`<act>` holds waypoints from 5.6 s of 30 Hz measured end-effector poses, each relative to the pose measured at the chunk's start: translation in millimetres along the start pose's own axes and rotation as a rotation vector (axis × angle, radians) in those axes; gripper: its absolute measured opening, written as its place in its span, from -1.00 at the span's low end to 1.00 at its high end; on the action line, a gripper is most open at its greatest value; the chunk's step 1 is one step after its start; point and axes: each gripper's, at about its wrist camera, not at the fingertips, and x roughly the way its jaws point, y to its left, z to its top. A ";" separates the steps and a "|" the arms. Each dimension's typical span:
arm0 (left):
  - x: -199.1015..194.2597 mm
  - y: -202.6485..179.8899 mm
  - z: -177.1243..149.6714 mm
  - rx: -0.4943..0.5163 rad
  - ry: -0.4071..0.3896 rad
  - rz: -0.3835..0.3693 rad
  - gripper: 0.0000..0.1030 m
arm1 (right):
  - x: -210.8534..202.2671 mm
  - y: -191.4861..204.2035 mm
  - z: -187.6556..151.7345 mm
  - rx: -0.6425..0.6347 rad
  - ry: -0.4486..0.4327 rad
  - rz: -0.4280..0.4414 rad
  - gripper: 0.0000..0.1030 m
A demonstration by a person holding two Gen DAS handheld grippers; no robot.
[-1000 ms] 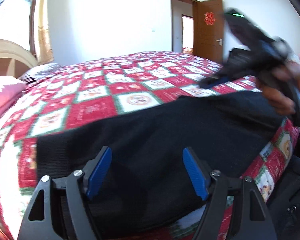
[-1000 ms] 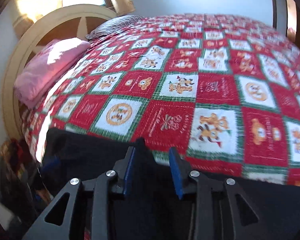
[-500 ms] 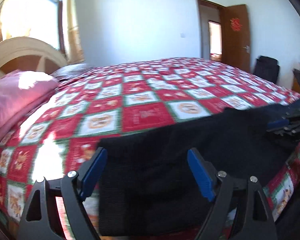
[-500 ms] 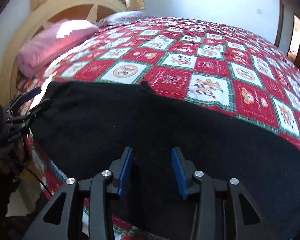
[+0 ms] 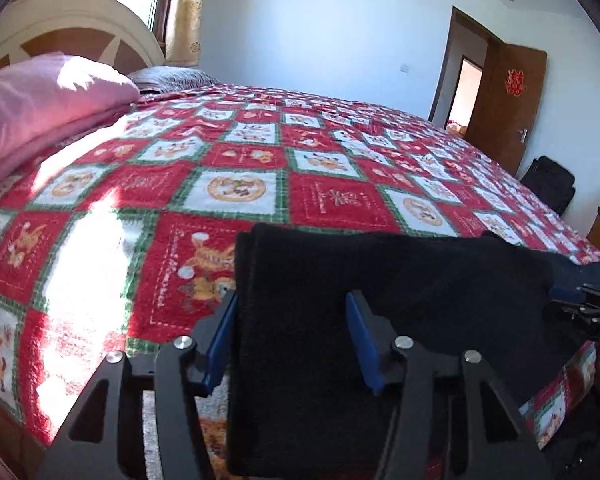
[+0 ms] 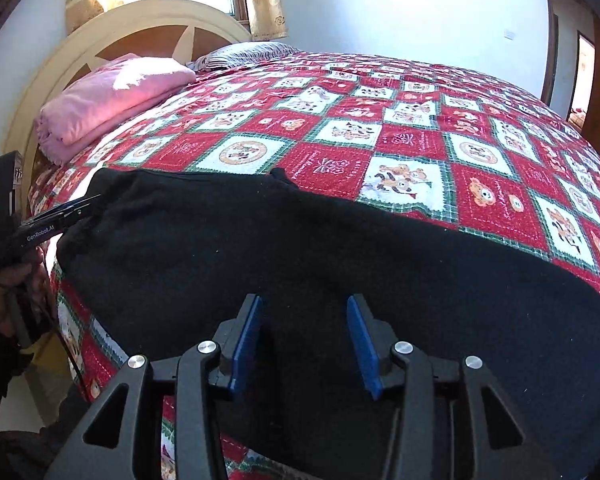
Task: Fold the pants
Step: 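Lower the left gripper onto the black pants edge and close it, then open the left gripper and release the pants edge, then grasp the pants edge with the right gripper and lift it over the pants, then lay the held edge down and open the right gripper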
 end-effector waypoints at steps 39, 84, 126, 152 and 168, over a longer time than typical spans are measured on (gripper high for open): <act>-40.0 101.1 20.0 -0.204 -0.113 0.162 0.47 | -64.4 -79.8 -14.8 0.105 -0.017 -0.196 0.21; 16.9 -131.6 -8.6 0.210 0.028 -0.037 0.89 | -246.4 -358.4 -114.1 0.761 -0.150 -0.277 0.15; 17.8 -133.6 -12.3 0.218 0.017 -0.041 0.99 | -233.3 -264.2 -63.6 0.477 -0.252 -0.318 -0.70; -1.1 -160.7 -4.5 0.211 0.006 -0.180 0.98 | -99.0 -105.7 -12.2 0.175 -0.073 -0.122 -0.70; 10.5 -235.6 -0.9 0.225 0.096 -0.405 0.96 | -104.1 -109.5 -27.3 0.093 -0.018 -0.163 -0.19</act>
